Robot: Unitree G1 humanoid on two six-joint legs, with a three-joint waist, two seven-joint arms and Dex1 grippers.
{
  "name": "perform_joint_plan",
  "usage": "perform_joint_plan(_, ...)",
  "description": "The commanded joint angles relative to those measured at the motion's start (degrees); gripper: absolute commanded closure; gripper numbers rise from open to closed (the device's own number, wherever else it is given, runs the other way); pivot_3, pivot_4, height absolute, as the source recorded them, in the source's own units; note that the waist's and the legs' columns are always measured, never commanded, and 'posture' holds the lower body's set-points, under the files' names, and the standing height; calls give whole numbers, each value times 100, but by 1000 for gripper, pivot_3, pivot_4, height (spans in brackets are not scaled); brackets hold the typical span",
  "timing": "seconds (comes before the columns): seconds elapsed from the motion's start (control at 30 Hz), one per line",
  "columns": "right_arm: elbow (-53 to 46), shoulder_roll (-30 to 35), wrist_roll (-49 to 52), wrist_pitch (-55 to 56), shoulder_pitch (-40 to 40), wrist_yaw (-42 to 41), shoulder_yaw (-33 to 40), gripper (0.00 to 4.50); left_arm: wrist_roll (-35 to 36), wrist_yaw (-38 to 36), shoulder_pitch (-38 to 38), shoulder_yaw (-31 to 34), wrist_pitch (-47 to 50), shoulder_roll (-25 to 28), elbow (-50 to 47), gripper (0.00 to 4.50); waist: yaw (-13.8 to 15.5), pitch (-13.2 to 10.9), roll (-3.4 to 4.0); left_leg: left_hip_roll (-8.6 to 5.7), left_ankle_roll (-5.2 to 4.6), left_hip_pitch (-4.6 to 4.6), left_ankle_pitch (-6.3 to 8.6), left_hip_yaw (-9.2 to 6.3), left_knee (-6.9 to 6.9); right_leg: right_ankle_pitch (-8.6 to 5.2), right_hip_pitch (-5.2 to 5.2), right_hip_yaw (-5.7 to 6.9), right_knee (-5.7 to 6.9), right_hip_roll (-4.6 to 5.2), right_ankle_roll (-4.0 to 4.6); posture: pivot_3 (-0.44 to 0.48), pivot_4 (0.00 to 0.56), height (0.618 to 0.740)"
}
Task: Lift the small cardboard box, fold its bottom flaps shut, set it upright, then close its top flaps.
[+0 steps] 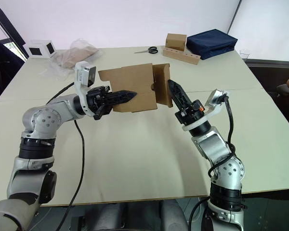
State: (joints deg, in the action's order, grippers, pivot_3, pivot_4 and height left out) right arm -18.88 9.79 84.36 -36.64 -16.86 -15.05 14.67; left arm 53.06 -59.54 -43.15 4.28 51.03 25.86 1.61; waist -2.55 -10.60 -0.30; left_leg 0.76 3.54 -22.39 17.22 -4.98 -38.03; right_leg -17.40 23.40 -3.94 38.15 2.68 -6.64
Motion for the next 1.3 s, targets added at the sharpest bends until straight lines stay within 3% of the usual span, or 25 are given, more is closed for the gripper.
perform_joint_plan(0.03, -219, -30, -85, 53, -39, -58, -127, 2843, 116, 4, -140, 164, -5, -1, -152, 4500, 1, 0, 0, 0, 0, 0, 0, 0, 0, 0, 0, 0, 0, 0, 0, 0, 150, 740)
perform_joint_plan(0.77, -577, -286, -784, 322, -148, 190, -717, 2843, -37, 79, -118, 87, -169, -203, -37, 4500, 3, 0, 0, 0, 4, 0, -2, 0, 0, 0, 1, 0, 0, 0, 0, 0, 150, 740)
perform_joint_plan(1.3, -789, 119, -561, -160, 155, -55, -1029, 2843, -66, -28, -82, 40, -171, -216, -68, 4500, 0, 0, 0, 0, -1, 0, 0, -1, 1, 0, 1, 0, 0, -1, 0, 0, 150, 740)
